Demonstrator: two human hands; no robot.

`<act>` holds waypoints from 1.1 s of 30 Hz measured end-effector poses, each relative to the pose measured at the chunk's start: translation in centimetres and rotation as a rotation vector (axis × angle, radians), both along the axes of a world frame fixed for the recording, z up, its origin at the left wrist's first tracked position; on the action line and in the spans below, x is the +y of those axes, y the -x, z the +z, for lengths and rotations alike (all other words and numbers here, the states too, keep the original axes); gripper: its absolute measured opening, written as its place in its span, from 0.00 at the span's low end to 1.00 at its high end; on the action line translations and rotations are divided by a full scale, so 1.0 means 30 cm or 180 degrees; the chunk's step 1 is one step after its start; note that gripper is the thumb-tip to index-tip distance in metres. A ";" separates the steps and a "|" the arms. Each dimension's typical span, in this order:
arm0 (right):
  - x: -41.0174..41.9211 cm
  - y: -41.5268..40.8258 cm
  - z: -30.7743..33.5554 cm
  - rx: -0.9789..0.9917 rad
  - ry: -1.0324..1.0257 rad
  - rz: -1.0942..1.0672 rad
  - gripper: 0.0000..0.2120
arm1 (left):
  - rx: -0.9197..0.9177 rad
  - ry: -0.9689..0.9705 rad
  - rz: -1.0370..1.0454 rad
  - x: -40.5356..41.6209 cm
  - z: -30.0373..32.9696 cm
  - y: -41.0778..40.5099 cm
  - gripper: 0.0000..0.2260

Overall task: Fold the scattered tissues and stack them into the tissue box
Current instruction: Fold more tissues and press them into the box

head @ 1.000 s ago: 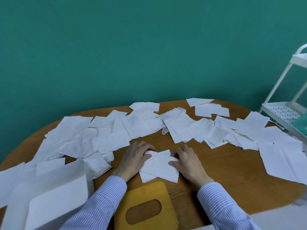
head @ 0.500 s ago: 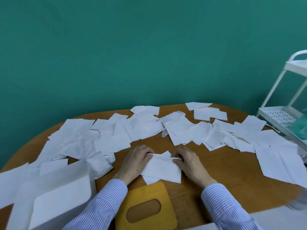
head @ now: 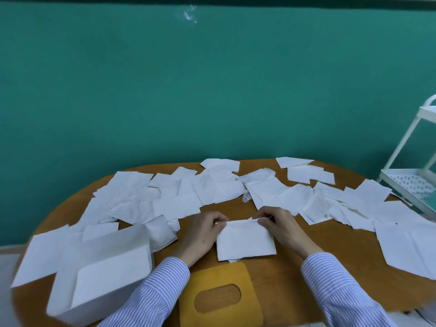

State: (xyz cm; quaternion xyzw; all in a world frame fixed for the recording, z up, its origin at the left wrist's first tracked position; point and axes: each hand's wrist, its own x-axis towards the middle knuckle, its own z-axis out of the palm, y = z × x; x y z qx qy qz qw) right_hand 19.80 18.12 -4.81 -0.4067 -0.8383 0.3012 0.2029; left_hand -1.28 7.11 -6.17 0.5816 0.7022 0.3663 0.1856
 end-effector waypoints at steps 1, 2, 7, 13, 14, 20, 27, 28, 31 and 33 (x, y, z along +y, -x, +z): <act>-0.001 0.002 -0.021 -0.0098 0.0034 0.0047 0.07 | -0.0017 0.0071 0.0002 -0.004 -0.026 -0.003 0.08; -0.003 0.002 -0.046 -0.0192 0.0045 0.0080 0.07 | -0.0023 0.0118 0.0018 -0.008 -0.054 -0.007 0.07; -0.028 -0.009 -0.130 -0.0207 -0.0083 0.0111 0.08 | 0.0062 0.0080 0.0143 -0.009 -0.138 -0.010 0.07; -0.039 -0.017 -0.124 -0.0032 -0.0163 0.0048 0.08 | 0.0355 0.0006 0.0105 0.026 -0.119 -0.001 0.08; -0.031 -0.018 -0.107 0.0049 -0.0146 0.0021 0.08 | 0.0326 -0.0051 0.0076 0.028 -0.101 0.003 0.08; 0.059 0.003 -0.015 0.0042 -0.0106 0.0062 0.07 | 0.0186 -0.0028 0.0134 0.057 0.000 0.014 0.07; 0.134 0.057 -0.027 -0.0270 0.0024 0.0360 0.08 | 0.0329 0.0247 0.0184 0.041 -0.071 0.006 0.09; 0.137 0.064 -0.038 -0.0329 0.0035 0.0396 0.08 | 0.0349 0.0269 0.0183 0.038 -0.084 0.008 0.09; 0.139 0.082 -0.076 -0.0445 0.0056 0.0462 0.09 | 0.0529 0.0353 0.0206 0.036 -0.117 0.012 0.11; 0.139 0.085 -0.099 -0.0453 0.0082 0.0495 0.10 | 0.0638 0.0388 0.0222 0.037 -0.133 0.013 0.11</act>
